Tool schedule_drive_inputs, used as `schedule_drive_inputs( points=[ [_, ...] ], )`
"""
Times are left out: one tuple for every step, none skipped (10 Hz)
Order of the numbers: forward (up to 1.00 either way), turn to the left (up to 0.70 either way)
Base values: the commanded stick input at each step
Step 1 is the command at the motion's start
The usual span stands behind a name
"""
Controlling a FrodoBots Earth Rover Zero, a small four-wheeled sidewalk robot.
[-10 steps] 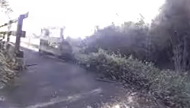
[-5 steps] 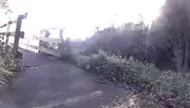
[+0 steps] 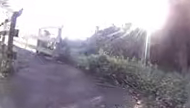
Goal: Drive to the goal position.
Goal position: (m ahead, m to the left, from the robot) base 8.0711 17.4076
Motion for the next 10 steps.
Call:
schedule_drive_inputs(
  points=[
    [0.5, 0.04],
    [0.5, 0.07],
    [0.5, 0.09],
    [0.5, 0.5],
    [0.5, 0.5],
    [0.5, 0.46],
    [0.5, 0.25],
    [0.5, 0.03],
    [0.5, 0.03],
    [0.5, 0.03]
  ],
)
